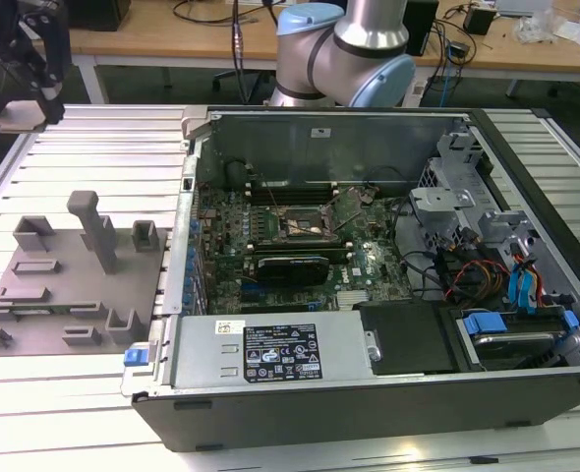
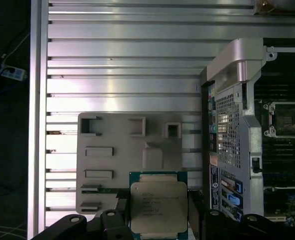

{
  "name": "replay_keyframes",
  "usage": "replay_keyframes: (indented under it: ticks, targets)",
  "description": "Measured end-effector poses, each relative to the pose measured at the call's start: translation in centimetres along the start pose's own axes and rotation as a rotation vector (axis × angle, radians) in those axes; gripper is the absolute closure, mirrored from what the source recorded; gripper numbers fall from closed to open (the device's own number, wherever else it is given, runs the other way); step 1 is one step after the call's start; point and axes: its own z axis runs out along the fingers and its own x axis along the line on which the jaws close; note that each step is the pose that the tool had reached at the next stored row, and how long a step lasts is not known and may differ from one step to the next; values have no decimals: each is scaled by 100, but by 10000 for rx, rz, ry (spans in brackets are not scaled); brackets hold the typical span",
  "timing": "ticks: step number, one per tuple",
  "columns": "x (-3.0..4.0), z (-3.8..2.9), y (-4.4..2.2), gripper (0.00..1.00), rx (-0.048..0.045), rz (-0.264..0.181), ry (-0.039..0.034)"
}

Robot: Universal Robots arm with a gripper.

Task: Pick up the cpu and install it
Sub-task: 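Pick up the cpu and move it towards the insertion slot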

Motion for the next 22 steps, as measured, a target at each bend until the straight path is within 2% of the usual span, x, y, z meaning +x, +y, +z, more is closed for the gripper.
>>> replay_keyframes:
  ticks: [9, 22]
  targets:
    - [-253, 6, 1, 45, 0, 0, 1]
    - [-572, 13, 2, 45, 0, 0, 1]
